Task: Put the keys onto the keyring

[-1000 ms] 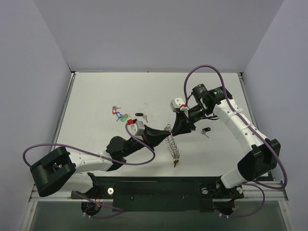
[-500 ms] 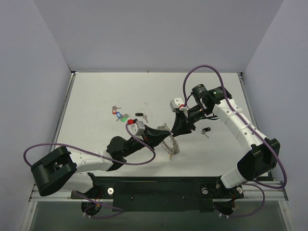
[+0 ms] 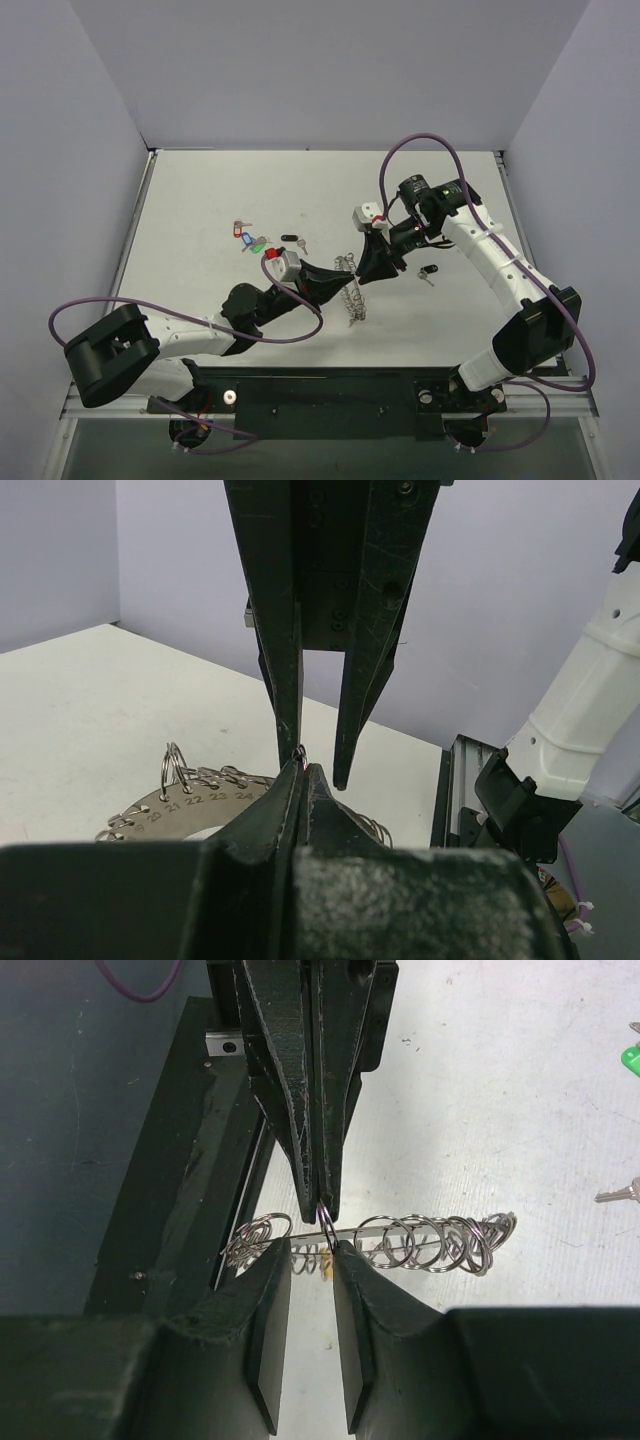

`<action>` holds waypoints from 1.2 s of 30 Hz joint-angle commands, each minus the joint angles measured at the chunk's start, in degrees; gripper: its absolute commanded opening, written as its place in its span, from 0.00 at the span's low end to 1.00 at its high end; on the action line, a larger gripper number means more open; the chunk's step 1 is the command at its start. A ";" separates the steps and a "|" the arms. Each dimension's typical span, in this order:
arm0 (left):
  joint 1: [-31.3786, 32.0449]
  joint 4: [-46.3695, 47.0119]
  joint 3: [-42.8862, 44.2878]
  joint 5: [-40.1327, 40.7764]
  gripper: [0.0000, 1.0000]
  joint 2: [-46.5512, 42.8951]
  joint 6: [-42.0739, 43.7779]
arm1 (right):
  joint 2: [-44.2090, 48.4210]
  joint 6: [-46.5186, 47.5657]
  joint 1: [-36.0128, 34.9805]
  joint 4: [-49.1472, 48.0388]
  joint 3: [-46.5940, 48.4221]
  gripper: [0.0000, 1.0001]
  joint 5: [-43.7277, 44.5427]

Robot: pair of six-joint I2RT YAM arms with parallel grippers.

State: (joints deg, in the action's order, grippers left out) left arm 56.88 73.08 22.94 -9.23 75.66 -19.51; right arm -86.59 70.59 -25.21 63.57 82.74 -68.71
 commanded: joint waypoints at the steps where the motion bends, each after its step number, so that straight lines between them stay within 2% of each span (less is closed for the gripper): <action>1: 0.16 7.69 0.70 -0.52 0.00 -1.65 -0.18 | -0.07 0.08 -0.37 0.94 1.99 0.19 -4.86; 4: 0.16 6.99 0.44 -0.08 0.00 -2.27 0.52 | -0.34 -0.80 -0.36 1.03 2.51 0.11 -4.59; 7: 0.07 6.55 0.18 0.18 0.00 -3.06 0.87 | -0.43 -1.50 -0.19 1.03 2.69 0.11 -4.68; 8: 0.07 6.38 0.09 0.09 0.00 -3.23 0.96 | -0.43 -1.59 -0.19 1.12 2.52 0.16 -4.77; 13: 0.07 5.50 -0.26 0.62 0.00 -4.11 1.58 | 0.80 -1.94 -0.10 1.03 2.43 0.27 -3.98; 20: -0.02 4.26 -0.44 0.10 0.00 -5.26 2.02 | 2.12 -2.12 0.43 1.20 1.72 0.30 -5.64; 33: -0.10 4.35 0.70 -1.14 0.00 -4.20 1.67 | 1.24 -1.94 -1.68 1.12 1.37 0.20 -7.41; 36: -0.10 4.35 0.79 -1.22 0.00 -4.03 1.49 | 1.24 -1.86 -1.77 1.20 1.20 0.12 -7.32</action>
State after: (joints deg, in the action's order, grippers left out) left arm 56.90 73.03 21.98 -9.80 72.16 -17.80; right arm -86.63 68.34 -26.26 63.42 83.79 -72.47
